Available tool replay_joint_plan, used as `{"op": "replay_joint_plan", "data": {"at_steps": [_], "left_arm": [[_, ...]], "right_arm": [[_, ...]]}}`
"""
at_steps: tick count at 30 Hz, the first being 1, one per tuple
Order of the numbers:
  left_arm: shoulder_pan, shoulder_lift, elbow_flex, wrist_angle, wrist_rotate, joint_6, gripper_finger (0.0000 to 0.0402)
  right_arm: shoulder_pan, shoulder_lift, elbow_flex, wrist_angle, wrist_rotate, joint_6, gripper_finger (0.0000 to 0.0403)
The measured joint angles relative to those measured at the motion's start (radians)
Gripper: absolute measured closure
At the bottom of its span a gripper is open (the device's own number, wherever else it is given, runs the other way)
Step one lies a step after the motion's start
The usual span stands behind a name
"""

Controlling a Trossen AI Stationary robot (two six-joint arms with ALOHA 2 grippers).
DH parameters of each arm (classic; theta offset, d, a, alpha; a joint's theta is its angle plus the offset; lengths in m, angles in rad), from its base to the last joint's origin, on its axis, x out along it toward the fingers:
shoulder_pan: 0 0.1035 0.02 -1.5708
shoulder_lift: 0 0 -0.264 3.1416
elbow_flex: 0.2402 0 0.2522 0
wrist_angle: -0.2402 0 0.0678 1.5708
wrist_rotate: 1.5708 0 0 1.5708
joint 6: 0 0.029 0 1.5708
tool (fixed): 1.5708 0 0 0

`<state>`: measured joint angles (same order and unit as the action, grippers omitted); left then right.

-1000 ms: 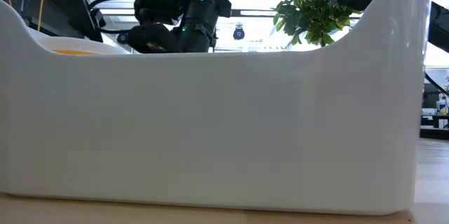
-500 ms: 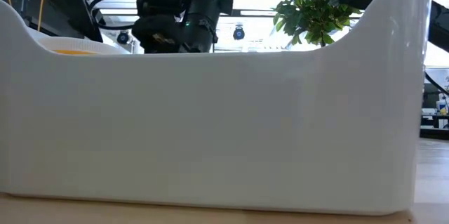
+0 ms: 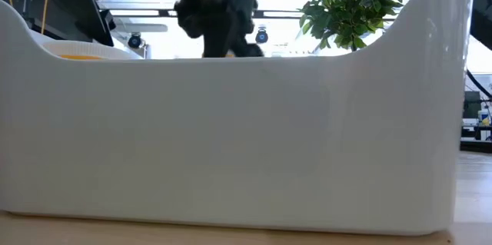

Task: Pick and place pill bottles into a basket
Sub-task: Put the bottom orange pill bottle in the white bin

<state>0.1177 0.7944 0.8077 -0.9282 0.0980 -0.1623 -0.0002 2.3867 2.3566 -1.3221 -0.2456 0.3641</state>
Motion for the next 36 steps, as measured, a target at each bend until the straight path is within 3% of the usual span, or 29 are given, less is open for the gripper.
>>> {"op": "replay_joint_plan", "data": {"at_steps": [17, 24, 31, 36], "left_arm": [[0.0, 0.0, 0.0, 0.016, -0.038, 0.0, 0.0186], [0.0, 0.0, 0.0, 0.029, -0.039, -0.004, 0.0186], [0.0, 0.0, 0.0, 0.059, -0.039, -0.052, 0.0186], [0.0, 0.0, 0.0, 0.058, -0.038, -0.053, 0.0186]], "right_arm": [[0.229, -0.116, 0.0, 0.004, 0.083, 0.152, 0.0221], [0.309, -0.107, -0.005, 0.063, 0.197, 0.245, 0.0207], [0.341, -0.102, -0.083, 0.151, 0.211, 0.337, 0.0222], [0.367, -0.1, -0.147, 0.183, 0.21, 0.384, 0.0202]]}}
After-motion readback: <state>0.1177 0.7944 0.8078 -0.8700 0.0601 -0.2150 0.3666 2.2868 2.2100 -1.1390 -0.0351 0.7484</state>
